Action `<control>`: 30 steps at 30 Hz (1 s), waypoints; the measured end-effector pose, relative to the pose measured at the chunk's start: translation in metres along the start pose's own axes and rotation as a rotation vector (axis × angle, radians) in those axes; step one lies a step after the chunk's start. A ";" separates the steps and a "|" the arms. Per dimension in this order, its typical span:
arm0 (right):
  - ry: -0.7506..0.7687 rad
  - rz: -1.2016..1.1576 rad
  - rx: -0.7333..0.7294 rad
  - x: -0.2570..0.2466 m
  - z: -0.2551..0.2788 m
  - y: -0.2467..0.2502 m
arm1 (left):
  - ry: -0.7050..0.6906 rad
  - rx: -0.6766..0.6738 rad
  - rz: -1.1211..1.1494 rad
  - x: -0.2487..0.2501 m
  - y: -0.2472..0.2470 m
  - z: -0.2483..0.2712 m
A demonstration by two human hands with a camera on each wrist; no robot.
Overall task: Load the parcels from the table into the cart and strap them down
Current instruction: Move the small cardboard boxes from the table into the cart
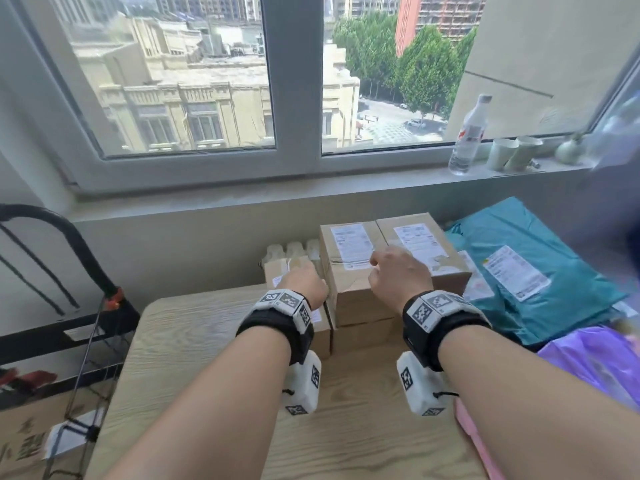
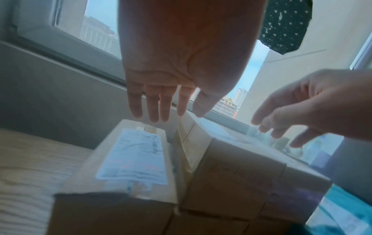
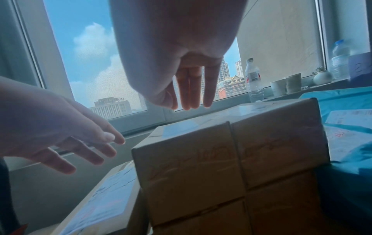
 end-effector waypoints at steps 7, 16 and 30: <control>-0.104 -0.064 -0.023 0.032 -0.006 -0.015 | 0.110 -0.016 0.250 0.018 -0.011 -0.016; -0.122 -0.097 -0.025 0.041 -0.004 -0.032 | 0.192 -0.108 0.357 0.015 -0.039 -0.020; -0.268 -0.298 -0.017 0.039 -0.001 -0.030 | 0.232 -0.254 0.614 0.013 -0.042 -0.011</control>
Point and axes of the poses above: each hand's wrist, its own z-axis away from the middle knuckle, its own y-axis out of the back of the hand, x = y × z, the point moved 4 cm from there along -z, towards the middle knuckle, and after that the axes turned 9 degrees about y, right-handed, at the moved point
